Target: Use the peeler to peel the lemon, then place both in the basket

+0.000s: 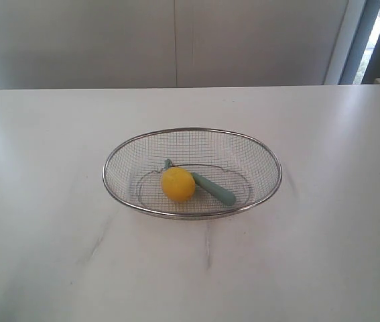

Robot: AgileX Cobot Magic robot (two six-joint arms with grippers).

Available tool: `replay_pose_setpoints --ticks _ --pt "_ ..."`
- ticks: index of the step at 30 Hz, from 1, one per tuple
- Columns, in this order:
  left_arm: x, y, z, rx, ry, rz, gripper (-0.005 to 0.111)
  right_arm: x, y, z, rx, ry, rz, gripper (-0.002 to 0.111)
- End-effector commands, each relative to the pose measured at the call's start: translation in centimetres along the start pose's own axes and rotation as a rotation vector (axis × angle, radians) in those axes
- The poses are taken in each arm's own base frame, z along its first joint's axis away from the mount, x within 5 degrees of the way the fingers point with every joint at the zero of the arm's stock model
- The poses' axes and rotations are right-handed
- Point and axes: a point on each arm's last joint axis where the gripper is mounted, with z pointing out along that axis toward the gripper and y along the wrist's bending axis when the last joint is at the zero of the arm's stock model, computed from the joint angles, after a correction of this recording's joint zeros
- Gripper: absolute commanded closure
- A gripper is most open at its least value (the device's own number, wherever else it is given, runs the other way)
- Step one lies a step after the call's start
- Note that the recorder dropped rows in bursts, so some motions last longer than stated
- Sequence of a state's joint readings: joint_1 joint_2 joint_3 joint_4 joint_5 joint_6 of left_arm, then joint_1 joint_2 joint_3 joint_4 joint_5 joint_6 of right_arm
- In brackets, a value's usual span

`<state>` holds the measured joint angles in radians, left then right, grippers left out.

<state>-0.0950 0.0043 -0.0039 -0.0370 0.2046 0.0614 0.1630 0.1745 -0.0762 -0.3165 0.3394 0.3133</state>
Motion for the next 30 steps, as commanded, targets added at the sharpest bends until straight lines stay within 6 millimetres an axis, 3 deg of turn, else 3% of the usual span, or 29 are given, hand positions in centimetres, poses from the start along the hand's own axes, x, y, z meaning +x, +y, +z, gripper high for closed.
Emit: replay_pose_setpoints --ticks 1,8,14,30 --pt "0.08 -0.01 0.02 -0.001 -0.004 -0.005 0.107 1.71 0.33 0.66 -0.032 -0.011 0.003 0.101" --pt "0.08 -0.01 0.02 -0.001 -0.004 -0.005 0.107 1.67 0.40 0.66 -0.040 -0.015 0.029 0.101" --pt "0.08 -0.01 0.02 -0.001 -0.004 -0.005 0.107 1.76 0.95 0.62 -0.101 0.009 0.274 0.101" --pt "0.08 -0.01 0.02 -0.001 -0.004 -0.005 0.107 1.76 0.93 0.62 -0.098 0.008 0.264 0.101"
